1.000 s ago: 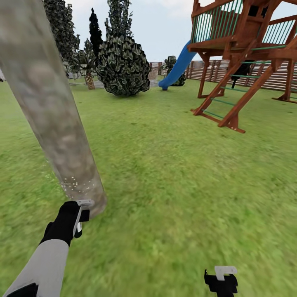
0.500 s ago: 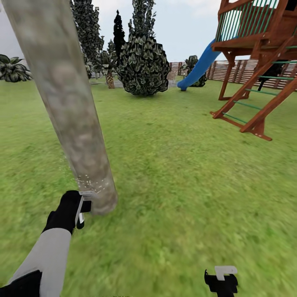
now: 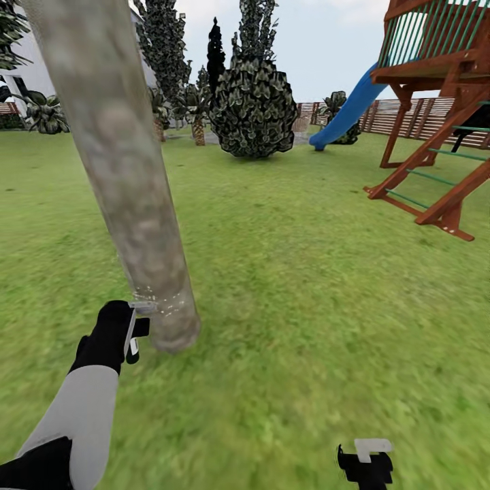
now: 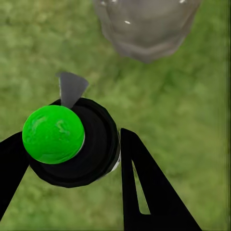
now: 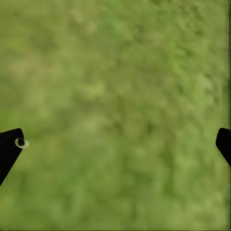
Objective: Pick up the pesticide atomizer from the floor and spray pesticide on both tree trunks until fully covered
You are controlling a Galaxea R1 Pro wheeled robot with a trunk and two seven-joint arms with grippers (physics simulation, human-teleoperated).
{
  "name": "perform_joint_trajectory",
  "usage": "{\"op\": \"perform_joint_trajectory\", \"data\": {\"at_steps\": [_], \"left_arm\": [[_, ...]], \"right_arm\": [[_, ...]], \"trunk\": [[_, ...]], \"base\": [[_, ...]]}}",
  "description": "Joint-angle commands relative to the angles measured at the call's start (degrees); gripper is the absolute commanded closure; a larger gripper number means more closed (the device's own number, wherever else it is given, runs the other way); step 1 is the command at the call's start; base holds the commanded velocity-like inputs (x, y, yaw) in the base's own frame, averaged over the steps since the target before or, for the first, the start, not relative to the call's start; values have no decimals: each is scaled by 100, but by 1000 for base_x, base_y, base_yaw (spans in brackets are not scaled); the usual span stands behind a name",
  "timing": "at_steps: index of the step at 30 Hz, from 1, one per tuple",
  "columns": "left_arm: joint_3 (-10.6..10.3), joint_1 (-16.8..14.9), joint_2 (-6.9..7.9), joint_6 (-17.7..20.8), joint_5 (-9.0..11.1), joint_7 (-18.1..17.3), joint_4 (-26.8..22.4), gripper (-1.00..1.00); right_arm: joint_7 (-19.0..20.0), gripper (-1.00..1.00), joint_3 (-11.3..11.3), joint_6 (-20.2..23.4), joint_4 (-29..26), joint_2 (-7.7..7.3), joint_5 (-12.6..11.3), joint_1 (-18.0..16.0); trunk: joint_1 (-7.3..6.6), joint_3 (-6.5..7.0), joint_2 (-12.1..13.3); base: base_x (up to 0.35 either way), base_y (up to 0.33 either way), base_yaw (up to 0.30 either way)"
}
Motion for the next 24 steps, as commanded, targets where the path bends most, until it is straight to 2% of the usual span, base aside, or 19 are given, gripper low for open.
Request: {"op": "perform_joint_trajectory", "data": {"at_steps": [1, 11, 24], "left_arm": [[21, -5, -7, 21, -32, -27, -8, 100], [16, -5, -7, 25, -40, -27, -8, 100], [19, -14, -7, 21, -40, -27, -8, 100]], "right_arm": [[-23, -100, -41, -14, 3, 3, 61, -4], [-23, -100, -35, -14, 3, 5, 61, -4], [-20, -100, -35, -14, 3, 5, 61, -4]], "trunk": [[-1, -5, -2], [-1, -5, -2], [-1, 28, -2]], "base": [[2, -275, 0], [0, -276, 9], [26, -273, 232]]}}
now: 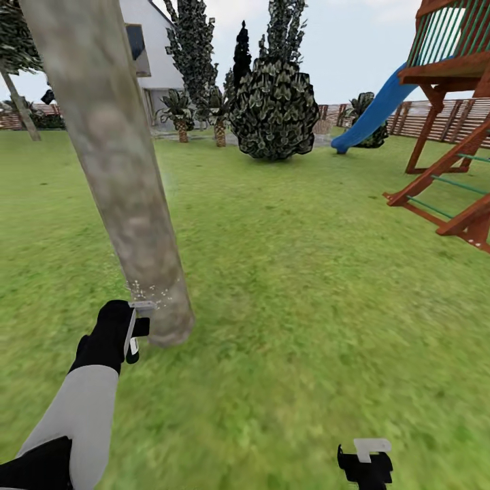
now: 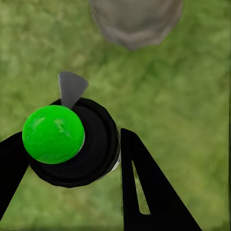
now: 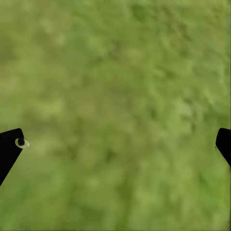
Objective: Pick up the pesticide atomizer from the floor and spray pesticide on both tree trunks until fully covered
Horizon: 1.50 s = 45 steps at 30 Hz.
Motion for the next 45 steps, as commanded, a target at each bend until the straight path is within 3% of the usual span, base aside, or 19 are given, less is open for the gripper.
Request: {"op": "perform_joint_trajectory", "data": {"at_steps": [1, 15, 26, 45], "left_arm": [[20, -6, -8, 17, -31, -27, -7, 100], [22, -6, -8, 22, -31, -27, -8, 100], [22, -6, -8, 22, -34, -27, -7, 100], [27, 15, 0, 22, -54, -27, -7, 100]], "right_arm": [[-20, -100, -40, -14, 3, 2, 61, -3], [-20, -100, -40, -14, 3, 2, 61, -3], [-17, -100, -40, -14, 3, 2, 61, -3], [-17, -100, -40, -14, 3, 2, 69, -3]], "trunk": [[1, -4, -2], [1, -3, -2], [1, -3, -2], [1, -3, -2]], "base": [[183, -231, 65], [208, -213, 24], [5, -276, 266], [21, -277, 45]]}}
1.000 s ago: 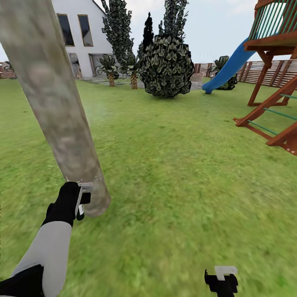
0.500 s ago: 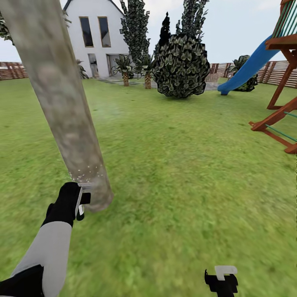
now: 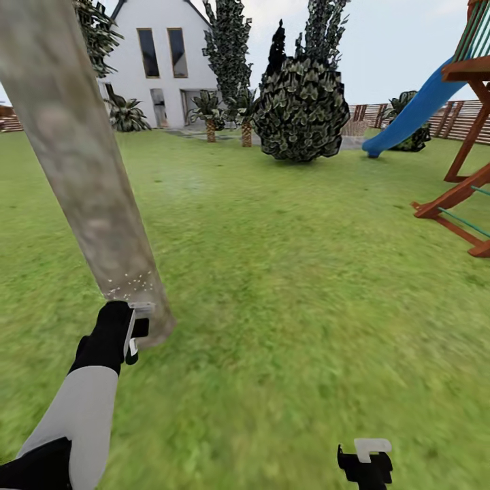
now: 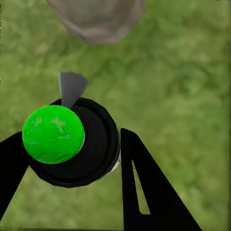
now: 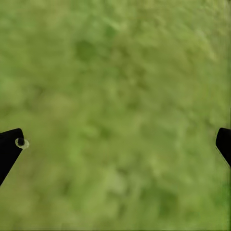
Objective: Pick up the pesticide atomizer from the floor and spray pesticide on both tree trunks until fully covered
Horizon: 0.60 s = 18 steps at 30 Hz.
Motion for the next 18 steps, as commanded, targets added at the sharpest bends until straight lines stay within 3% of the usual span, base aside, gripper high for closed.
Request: {"op": "perform_joint_trajectory", "data": {"at_steps": [1, 10, 14, 18], "left_arm": [[20, 8, -4, 17, -34, -27, -6, 100], [10, 61, 79, -47, -42, -8, 84, 100], [31, 61, 18, -70, 2, -1, 125, 100], [59, 70, 68, -74, -9, -4, 126, 100]], "right_arm": [[-22, -100, -40, -15, 2, 2, 58, -3], [-22, -100, -32, -15, 2, 2, 61, -3], [-22, -100, -38, -15, 2, 2, 60, -3], [-22, -100, -40, -15, 2, 2, 60, -3]], "trunk": [[0, -5, -2], [0, -5, -2], [0, -5, -2], [0, -5, -2]], "base": [[145, -268, 258], [166, -256, 271], [220, -213, 47], [240, -195, 2]]}}
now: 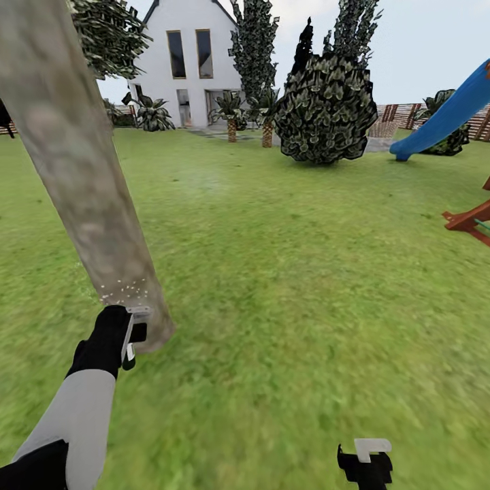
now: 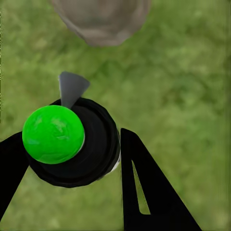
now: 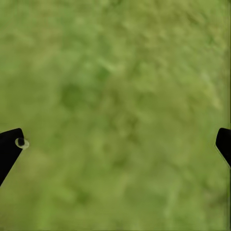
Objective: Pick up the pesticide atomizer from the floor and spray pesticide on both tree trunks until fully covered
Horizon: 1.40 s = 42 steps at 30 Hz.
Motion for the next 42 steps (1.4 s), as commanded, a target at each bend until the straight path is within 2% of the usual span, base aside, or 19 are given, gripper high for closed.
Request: {"op": "perform_joint_trajectory", "data": {"at_steps": [1, 3, 4, 6, 9, 12, 15, 17, 20, 29, 33, 37, 42], "left_arm": [[30, 5, 9, 13, -21, -27, -8, 100], [40, 94, 121, 1, -30, -30, -8, 100], [42, 213, 280, -9, -18, -34, -8, 100], [44, 278, 371, -17, -8, -38, -2, 100], [28, 304, 318, -106, 10, -27, 10, 100], [36, 311, 252, -221, 9, -28, 296, 100], [43, 434, 251, -787, -4, -19, 581, 100], [30, 483, 220, -905, 10, -18, 616, 100], [21, 497, 135, -949, -6, -14, 639, 100], [41, 673, 221, -972, -40, -14, 652, 100], [21, 678, 199, -972, -44, -8, 652, 100], [23, 676, 169, -964, -14, 301, 652, 100], [43, 676, 156, -955, 12, 354, 641, 100]], "right_arm": [[-23, -100, -40, -14, 3, 2, 61, -4], [-23, -100, -40, -14, 3, 2, 61, -4], [-23, -100, -40, -14, 3, 2, 60, -4], [-23, -100, -40, -14, 3, 2, 58, -4], [-23, -100, -40, -14, 3, 2, 55, -4], [-23, -100, -40, -14, 3, 2, 54, -4], [-23, -100, -40, -14, 3, 2, 57, -4], [-23, -100, -40, -14, 3, 2, 58, -4], [-21, -100, -40, -14, 3, 2, 56, -4], [-26, -100, -40, -14, 3, 1, 53, -4], [-23, -100, -40, -14, 3, 2, 54, -4], [-23, -100, -40, -14, 3, 2, 53, -4], [-23, -100, -40, -14, 3, 2, 53, -4]], "trunk": [[2, -5, -2], [2, -5, -2], [2, -5, -2], [2, -5, -2], [2, -5, -2], [2, -5, -2], [2, -5, -2], [2, -5, -2], [2, -5, -2], [2, -5, -2], [2, -5, -2], [2, -5, -2], [2, -5, -2]], "base": [[241, -194, 0], [241, -192, 0], [242, -183, 0], [244, -176, 0], [178, -84, 82], [25, -8, 254], [3, -1, 274], [6, -3, 277], [163, -105, 183], [261, -157, 10], [243, -184, 4], [37, -265, 198], [2, -276, 272]]}}
